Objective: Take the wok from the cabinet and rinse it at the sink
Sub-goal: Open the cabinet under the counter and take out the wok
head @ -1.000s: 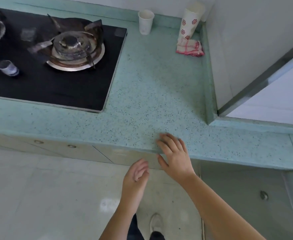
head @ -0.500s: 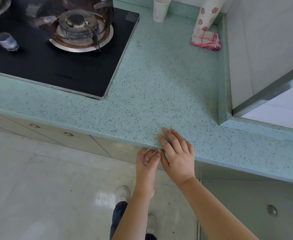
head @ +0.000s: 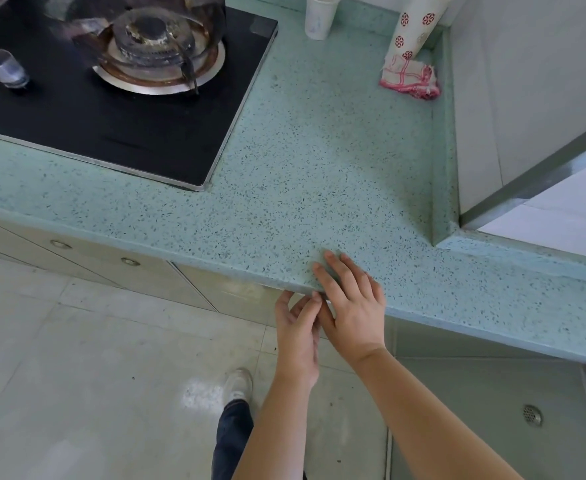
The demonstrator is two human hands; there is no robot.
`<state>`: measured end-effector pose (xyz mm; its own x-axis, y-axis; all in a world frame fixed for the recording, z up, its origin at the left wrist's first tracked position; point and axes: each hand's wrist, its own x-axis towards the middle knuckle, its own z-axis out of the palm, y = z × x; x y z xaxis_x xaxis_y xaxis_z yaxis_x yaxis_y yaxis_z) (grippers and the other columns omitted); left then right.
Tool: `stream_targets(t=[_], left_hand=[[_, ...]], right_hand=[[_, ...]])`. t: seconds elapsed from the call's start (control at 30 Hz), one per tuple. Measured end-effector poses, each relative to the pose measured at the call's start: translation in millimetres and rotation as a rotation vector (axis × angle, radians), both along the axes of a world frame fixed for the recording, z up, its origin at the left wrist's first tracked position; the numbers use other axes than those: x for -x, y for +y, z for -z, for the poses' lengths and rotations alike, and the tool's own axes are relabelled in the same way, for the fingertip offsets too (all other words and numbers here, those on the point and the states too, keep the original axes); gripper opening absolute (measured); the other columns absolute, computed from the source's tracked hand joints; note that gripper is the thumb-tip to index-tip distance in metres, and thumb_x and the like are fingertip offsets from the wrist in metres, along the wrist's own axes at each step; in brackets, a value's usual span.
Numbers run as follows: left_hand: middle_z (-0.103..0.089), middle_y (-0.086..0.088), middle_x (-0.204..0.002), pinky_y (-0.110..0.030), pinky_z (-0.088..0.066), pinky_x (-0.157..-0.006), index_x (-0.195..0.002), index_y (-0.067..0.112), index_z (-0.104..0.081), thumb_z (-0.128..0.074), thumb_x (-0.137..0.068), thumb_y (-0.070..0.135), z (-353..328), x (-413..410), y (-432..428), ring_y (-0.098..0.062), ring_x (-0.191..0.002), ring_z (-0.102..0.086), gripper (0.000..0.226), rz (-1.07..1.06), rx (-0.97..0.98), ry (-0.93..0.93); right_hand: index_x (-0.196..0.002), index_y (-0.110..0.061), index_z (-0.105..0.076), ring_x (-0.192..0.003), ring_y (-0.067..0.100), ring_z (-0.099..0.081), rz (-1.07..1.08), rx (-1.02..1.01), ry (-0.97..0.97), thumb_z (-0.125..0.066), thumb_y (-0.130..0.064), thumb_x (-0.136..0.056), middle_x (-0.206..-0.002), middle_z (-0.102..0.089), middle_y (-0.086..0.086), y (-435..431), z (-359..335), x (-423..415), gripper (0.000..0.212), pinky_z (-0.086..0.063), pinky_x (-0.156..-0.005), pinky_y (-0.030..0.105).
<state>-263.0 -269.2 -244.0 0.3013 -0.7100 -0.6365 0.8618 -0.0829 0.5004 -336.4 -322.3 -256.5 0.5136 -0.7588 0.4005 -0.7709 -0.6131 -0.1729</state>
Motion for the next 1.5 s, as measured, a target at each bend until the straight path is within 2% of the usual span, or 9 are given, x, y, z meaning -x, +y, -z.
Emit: stream_targets(t=[0.2, 0.4, 0.5, 0.6, 0.93, 1.1, 1.2, 1.3, 1.5], left_hand=[[-0.057, -0.013, -0.093, -0.023, -0.056, -0.073, -0.129, 0.009, -0.035, -0.053, -0.089, -0.002, -4.8, 0.4, 16.7, -0.017, -0.082, -0.060, 0.045, 0.068, -0.049, -0.115], [-0.054, -0.011, -0.092, -0.029, -0.050, -0.076, -0.123, 0.015, -0.036, -0.052, -0.087, -0.007, -4.3, -0.6, 46.2, -0.020, -0.085, -0.058, 0.045, 0.121, -0.130, -0.259], [-0.054, -0.014, -0.107, -0.030, -0.049, -0.075, -0.128, 0.016, -0.036, -0.056, -0.087, -0.002, -2.0, -3.0, 60.8, -0.025, -0.096, -0.057, 0.050, 0.164, -0.167, -0.318], [-0.055, -0.013, -0.112, -0.031, -0.047, -0.074, -0.131, 0.018, -0.034, -0.060, -0.086, 0.003, -2.8, -6.0, 72.1, -0.023, -0.097, -0.056, 0.054, 0.215, -0.179, -0.357], [-0.060, -0.004, -0.100, -0.023, -0.043, -0.063, -0.135, 0.018, -0.036, -0.058, -0.089, 0.012, -10.5, -23.1, 110.7, -0.018, -0.093, -0.057, 0.051, 0.353, -0.282, -0.525], [-0.062, -0.001, -0.092, -0.022, -0.042, -0.059, -0.138, 0.015, -0.035, -0.057, -0.090, 0.014, -8.6, -39.9, 132.4, -0.014, -0.078, -0.058, 0.053, 0.429, -0.316, -0.599], [-0.064, -0.001, -0.089, -0.023, -0.042, -0.060, -0.139, 0.014, -0.035, -0.057, -0.090, 0.017, -7.3, -53.1, 145.6, -0.014, -0.080, -0.061, 0.054, 0.471, -0.336, -0.648], [-0.065, 0.000, -0.088, -0.023, -0.043, -0.065, -0.137, 0.018, -0.035, -0.057, -0.090, 0.019, -9.3, -65.3, 159.0, -0.012, -0.081, -0.064, 0.052, 0.508, -0.340, -0.687], [-0.062, 0.000, -0.093, -0.016, -0.040, -0.065, -0.138, 0.031, -0.033, -0.058, -0.089, 0.027, -12.5, -94.0, 187.4, -0.005, -0.084, -0.059, 0.056, 0.558, -0.380, -0.797]], right_hand=[[-0.121, -0.023, -0.052, -0.126, 0.019, -0.040, -0.007, -0.071, -0.018, -0.048, -0.029, -0.086, -0.130, -0.060, 0.004, 2.0, -4.6, 1.6, 0.035, -0.030, -0.098, 0.035], [-0.125, -0.019, -0.052, -0.131, 0.026, -0.042, 0.036, -0.192, 0.007, -0.046, -0.030, -0.084, -0.136, -0.055, 0.006, 15.1, -12.1, -2.4, 0.043, -0.027, -0.109, 0.043], [-0.126, -0.020, -0.048, -0.131, 0.032, -0.044, 0.022, -0.220, 0.057, -0.044, -0.031, -0.084, -0.137, -0.053, 0.009, 30.1, -16.7, -5.6, 0.044, -0.030, -0.104, 0.057], [-0.127, -0.021, -0.045, -0.130, 0.030, -0.043, -0.025, -0.209, 0.094, -0.042, -0.030, -0.083, -0.136, -0.055, 0.008, 45.9, -21.8, -12.6, 0.045, -0.023, -0.101, 0.057], [-0.126, -0.015, -0.056, -0.122, 0.034, -0.051, -0.026, -0.307, 0.132, -0.039, -0.032, -0.082, -0.129, -0.060, 0.007, 49.8, -27.1, -19.7, 0.051, -0.035, -0.098, 0.063], [-0.126, -0.017, -0.054, -0.119, 0.037, -0.052, 0.072, -0.337, 0.173, -0.044, -0.037, -0.081, -0.123, -0.059, 0.012, 54.3, -30.7, -34.6, 0.050, -0.037, -0.095, 0.066], [-0.135, -0.018, -0.047, -0.128, 0.040, -0.041, 0.115, -0.347, 0.194, -0.055, -0.037, -0.085, -0.131, -0.050, 0.018, 57.9, -33.2, -46.8, 0.054, -0.028, -0.104, 0.064], [-0.142, -0.021, -0.035, -0.138, 0.039, -0.022, 0.152, -0.411, 0.179, -0.049, -0.040, -0.089, -0.144, -0.034, 0.019, 61.3, -35.9, -56.1, 0.058, -0.011, -0.111, 0.060], [-0.143, -0.020, -0.032, -0.142, 0.035, -0.015, 0.083, -0.379, 0.213, -0.046, -0.038, -0.091, -0.150, -0.026, 0.013, 71.0, -34.6, -68.6, 0.056, -0.006, -0.113, 0.059]])
